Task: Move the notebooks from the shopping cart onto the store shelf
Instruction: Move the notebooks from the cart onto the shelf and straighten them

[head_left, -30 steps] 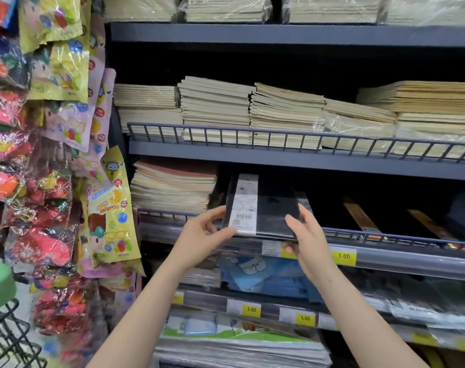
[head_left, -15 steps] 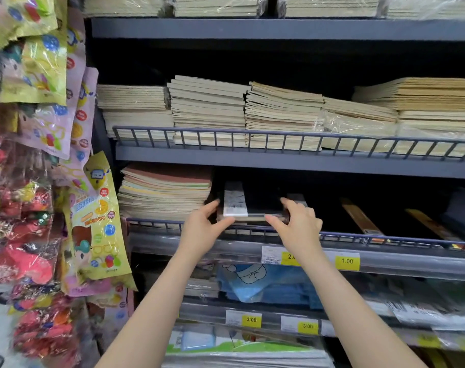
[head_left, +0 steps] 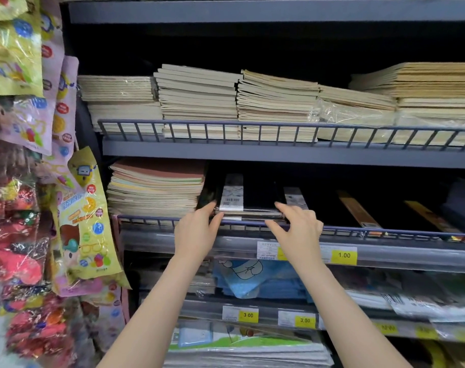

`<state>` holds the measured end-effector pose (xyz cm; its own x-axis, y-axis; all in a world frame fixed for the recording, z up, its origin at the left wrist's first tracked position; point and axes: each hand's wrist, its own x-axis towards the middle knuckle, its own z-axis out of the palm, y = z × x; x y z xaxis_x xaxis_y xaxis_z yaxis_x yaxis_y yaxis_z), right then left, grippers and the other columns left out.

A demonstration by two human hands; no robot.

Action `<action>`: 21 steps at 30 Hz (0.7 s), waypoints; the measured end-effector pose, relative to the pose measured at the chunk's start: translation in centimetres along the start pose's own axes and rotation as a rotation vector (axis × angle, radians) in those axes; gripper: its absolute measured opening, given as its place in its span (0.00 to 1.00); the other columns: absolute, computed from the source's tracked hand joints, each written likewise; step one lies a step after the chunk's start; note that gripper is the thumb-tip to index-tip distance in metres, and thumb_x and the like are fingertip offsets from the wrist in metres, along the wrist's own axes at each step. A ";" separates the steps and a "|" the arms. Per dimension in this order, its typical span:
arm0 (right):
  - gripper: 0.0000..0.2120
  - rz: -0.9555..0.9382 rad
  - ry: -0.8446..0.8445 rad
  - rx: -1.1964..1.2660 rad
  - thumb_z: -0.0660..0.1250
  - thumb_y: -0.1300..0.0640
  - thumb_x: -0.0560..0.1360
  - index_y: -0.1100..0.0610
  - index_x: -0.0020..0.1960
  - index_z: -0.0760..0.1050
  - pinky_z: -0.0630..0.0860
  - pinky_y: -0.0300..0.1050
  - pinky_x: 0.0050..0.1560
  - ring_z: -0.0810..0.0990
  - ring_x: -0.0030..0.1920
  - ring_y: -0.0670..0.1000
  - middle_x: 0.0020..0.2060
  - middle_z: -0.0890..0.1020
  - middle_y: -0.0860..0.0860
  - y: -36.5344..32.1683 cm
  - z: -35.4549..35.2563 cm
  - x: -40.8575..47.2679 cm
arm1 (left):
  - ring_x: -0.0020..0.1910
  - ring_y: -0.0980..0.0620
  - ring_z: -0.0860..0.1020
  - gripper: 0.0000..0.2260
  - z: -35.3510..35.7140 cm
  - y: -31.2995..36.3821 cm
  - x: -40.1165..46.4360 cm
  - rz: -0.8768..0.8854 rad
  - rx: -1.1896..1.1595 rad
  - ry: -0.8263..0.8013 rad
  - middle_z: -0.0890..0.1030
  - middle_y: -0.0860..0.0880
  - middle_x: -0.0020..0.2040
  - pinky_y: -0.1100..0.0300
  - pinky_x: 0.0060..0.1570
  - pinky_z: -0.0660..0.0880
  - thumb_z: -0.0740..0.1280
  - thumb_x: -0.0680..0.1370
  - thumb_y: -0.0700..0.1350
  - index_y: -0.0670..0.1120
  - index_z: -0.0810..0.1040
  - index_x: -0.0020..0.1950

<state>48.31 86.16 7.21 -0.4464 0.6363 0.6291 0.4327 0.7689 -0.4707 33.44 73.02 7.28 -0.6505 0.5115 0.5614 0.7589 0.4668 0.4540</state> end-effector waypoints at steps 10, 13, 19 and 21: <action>0.23 -0.001 -0.036 0.036 0.68 0.48 0.72 0.50 0.65 0.71 0.59 0.47 0.52 0.73 0.56 0.55 0.52 0.80 0.50 0.3 0.3 -0.7 | 0.54 0.43 0.78 0.27 0.5 -0.4 -0.8 -0.034 -0.041 -0.061 0.81 0.43 0.56 0.49 0.47 0.77 0.63 0.76 0.58 0.48 0.66 0.71; 0.29 0.084 -0.120 0.052 0.70 0.47 0.70 0.51 0.68 0.66 0.62 0.54 0.60 0.69 0.61 0.55 0.61 0.72 0.53 -0.6 -1.6 -0.5 | 0.58 0.45 0.76 0.31 -1.2 0.5 -0.8 -0.151 -0.152 -0.171 0.77 0.46 0.62 0.50 0.52 0.75 0.66 0.74 0.58 0.48 0.61 0.73; 0.18 -0.105 -0.337 -0.054 0.64 0.48 0.73 0.55 0.60 0.72 0.68 0.51 0.53 0.70 0.56 0.51 0.54 0.76 0.52 -4.1 -6.0 -0.9 | 0.42 0.52 0.78 0.23 -8.7 3.0 -2.6 -0.155 -0.108 -0.219 0.76 0.54 0.56 0.55 0.40 0.76 0.66 0.74 0.57 0.51 0.66 0.65; 0.15 -0.149 -0.563 -0.042 0.62 0.50 0.75 0.55 0.60 0.73 0.68 0.50 0.54 0.73 0.57 0.54 0.54 0.76 0.51 -5.8 -7.2 -0.9 | 0.44 0.51 0.78 0.22 -12.1 3.5 -3.6 -0.147 -0.009 -0.306 0.76 0.54 0.56 0.56 0.39 0.74 0.63 0.74 0.60 0.52 0.68 0.64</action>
<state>51.81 80.74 13.80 -0.8474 0.4651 0.2561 0.3586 0.8571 -0.3698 38.82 64.12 15.23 -0.7307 0.6327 0.2565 0.6558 0.5459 0.5215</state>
